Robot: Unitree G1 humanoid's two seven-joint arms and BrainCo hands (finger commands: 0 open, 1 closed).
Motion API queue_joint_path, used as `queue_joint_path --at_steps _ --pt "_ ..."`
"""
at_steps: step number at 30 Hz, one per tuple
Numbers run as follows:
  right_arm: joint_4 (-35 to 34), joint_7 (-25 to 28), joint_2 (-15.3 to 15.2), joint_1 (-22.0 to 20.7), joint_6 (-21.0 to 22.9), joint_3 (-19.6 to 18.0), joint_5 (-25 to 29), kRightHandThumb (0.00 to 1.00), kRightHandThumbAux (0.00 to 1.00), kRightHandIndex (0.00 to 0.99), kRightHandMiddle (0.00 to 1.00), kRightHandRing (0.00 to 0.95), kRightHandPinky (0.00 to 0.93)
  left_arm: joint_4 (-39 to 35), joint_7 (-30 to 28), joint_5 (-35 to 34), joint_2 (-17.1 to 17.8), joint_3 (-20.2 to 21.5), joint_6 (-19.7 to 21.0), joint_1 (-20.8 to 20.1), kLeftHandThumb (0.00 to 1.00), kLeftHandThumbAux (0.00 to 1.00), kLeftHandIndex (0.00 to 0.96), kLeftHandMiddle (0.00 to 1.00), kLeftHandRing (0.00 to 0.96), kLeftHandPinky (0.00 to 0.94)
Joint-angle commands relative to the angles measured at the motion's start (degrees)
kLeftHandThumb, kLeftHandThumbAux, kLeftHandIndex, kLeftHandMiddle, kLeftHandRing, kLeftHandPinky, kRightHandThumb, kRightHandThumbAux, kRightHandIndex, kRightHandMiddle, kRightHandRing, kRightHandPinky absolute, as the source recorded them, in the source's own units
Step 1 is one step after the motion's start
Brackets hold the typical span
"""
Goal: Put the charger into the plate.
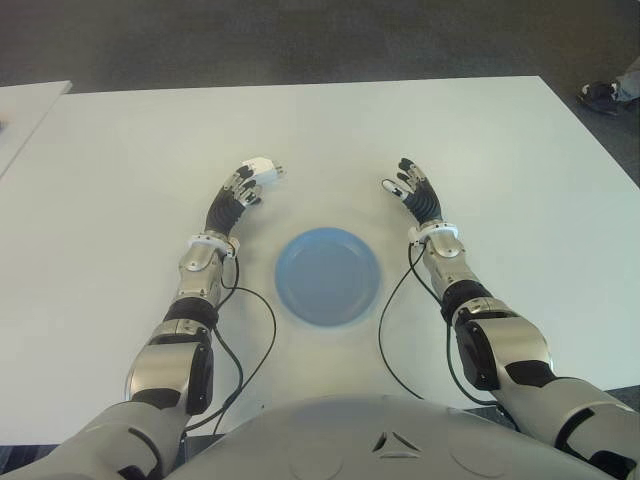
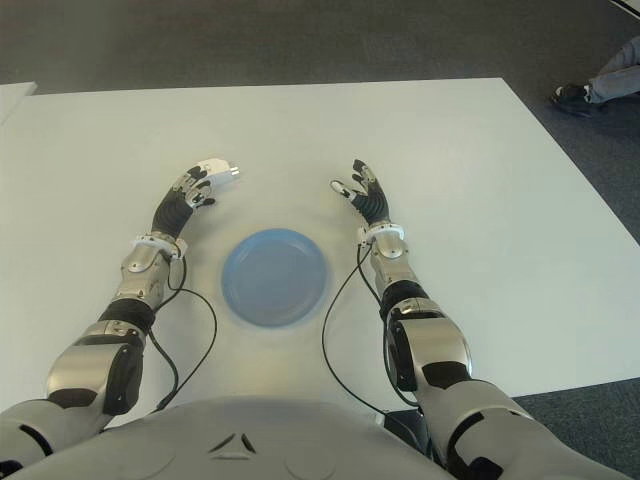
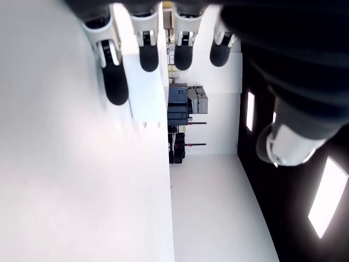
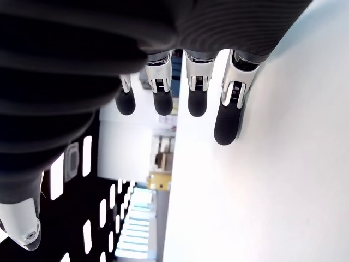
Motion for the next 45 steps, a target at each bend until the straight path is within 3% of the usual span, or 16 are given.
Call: queue_joint_path --at_steps 1,2,5,8,11,14,16,20,28,30,33,35,38,39,41,45 --pt "4.45 0.70 1.75 5.19 7.79 0.88 -1.42 0.040 0.600 0.017 0.078 0.061 0.045 -5.78 -1.75 6.74 3.62 -5.83 9.06 4.81 0.071 0.560 0.043 0.197 0.229 0.292" --pt "4.42 0.68 1.77 5.18 7.80 0.88 -1.41 0.040 0.600 0.017 0.077 0.060 0.044 -7.94 -1.94 7.66 4.17 -6.75 10.27 5.56 0.072 0.560 0.049 0.208 0.239 0.302" --pt "4.22 0.63 1.80 5.19 7.83 0.87 -1.34 0.040 0.597 0.017 0.076 0.058 0.041 -30.30 -3.81 16.53 9.95 -12.35 18.68 10.85 0.082 0.577 0.147 0.285 0.304 0.356" --pt "4.09 0.59 1.85 5.28 7.79 0.86 -1.24 0.043 0.594 0.017 0.076 0.056 0.038 -40.52 -1.97 26.68 14.08 -15.38 19.14 13.46 0.074 0.591 0.242 0.353 0.364 0.408" --pt "4.05 0.46 1.95 5.33 7.78 0.84 -1.18 0.046 0.592 0.017 0.076 0.056 0.037 -48.05 -0.72 34.42 17.10 -15.79 21.12 14.79 0.044 0.594 0.315 0.409 0.417 0.437" --pt "4.14 0.28 2.08 5.25 7.89 0.77 -1.10 0.047 0.592 0.017 0.076 0.056 0.037 -51.54 3.50 40.15 17.38 -14.79 23.67 14.89 0.040 0.604 0.372 0.458 0.468 0.496" --pt "4.21 0.13 2.15 5.19 7.99 0.72 -1.06 0.047 0.591 0.018 0.078 0.058 0.041 -53.31 8.30 44.53 16.59 -13.94 25.95 14.78 0.085 0.603 0.451 0.601 0.606 0.642" --pt "4.31 0.01 2.17 5.08 8.10 0.70 -1.03 0.047 0.591 0.018 0.078 0.059 0.041 -54.89 14.05 48.95 14.73 -12.80 29.50 14.16 0.163 0.577 0.663 0.753 0.745 0.787" --pt "4.56 0.00 2.21 4.84 8.35 0.62 -0.99 0.054 0.592 0.018 0.075 0.058 0.041 -55.58 19.69 52.64 12.54 -12.47 34.51 11.06 0.243 0.550 0.762 0.830 0.812 0.825" --pt "4.57 0.00 2.22 4.87 8.30 0.63 -1.01 0.055 0.591 0.018 0.074 0.057 0.039 -54.40 21.78 53.38 11.97 -12.93 34.93 9.79 0.267 0.549 0.743 0.824 0.809 0.800" --pt "4.62 0.00 2.25 4.79 8.29 0.61 -1.01 0.057 0.589 0.018 0.074 0.057 0.037 -48.64 26.29 54.39 11.01 -14.61 34.11 6.26 0.328 0.546 0.596 0.792 0.780 0.739" --pt "4.65 -0.01 2.29 4.74 8.30 0.61 -1.01 0.058 0.588 0.018 0.074 0.057 0.038 -36.46 33.10 54.63 10.10 -16.79 30.14 1.06 0.356 0.539 0.518 0.748 0.733 0.684" --pt "4.73 0.01 2.37 4.70 8.32 0.66 -1.02 0.060 0.588 0.019 0.074 0.057 0.041 -21.73 40.06 54.71 11.23 -19.40 21.93 -4.46 0.389 0.518 0.406 0.576 0.554 0.515" --pt "4.78 0.11 2.38 4.68 8.38 0.68 -1.02 0.060 0.587 0.019 0.074 0.057 0.041 -17.49 41.40 55.47 12.12 -21.05 18.51 -6.21 0.387 0.507 0.335 0.458 0.435 0.398" --pt "4.83 0.22 2.38 4.65 8.46 0.71 -1.02 0.059 0.584 0.020 0.075 0.058 0.040 -13.06 42.87 56.32 13.05 -23.02 14.94 -8.14 0.373 0.491 0.211 0.276 0.260 0.224" --pt "4.85 0.46 2.41 4.65 8.45 0.73 -0.93 0.058 0.583 0.021 0.077 0.060 0.047 -9.14 46.91 58.70 14.00 -26.59 10.97 -9.91 0.340 0.484 0.097 0.114 0.101 0.083"
